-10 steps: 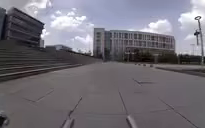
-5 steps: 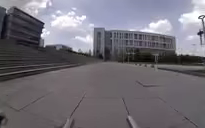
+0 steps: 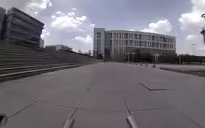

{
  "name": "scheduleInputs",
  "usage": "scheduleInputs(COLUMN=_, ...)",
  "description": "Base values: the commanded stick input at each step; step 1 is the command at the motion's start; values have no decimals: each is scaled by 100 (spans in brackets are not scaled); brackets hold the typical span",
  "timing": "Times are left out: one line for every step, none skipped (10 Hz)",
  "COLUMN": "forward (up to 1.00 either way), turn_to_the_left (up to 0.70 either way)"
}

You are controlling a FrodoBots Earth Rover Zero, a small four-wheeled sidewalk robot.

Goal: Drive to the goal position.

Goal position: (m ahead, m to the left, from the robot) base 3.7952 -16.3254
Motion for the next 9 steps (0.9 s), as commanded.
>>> scheduleInputs(forward=70, turn_to_the_left=0)
scheduleInputs(forward=70, turn_to_the_left=0)
scheduleInputs(forward=70, turn_to_the_left=0)
scheduleInputs(forward=70, turn_to_the_left=0)
scheduleInputs(forward=70, turn_to_the_left=0)
scheduleInputs(forward=70, turn_to_the_left=0)
scheduleInputs(forward=70, turn_to_the_left=0)
scheduleInputs(forward=70, turn_to_the_left=0)
scheduleInputs(forward=70, turn_to_the_left=0)
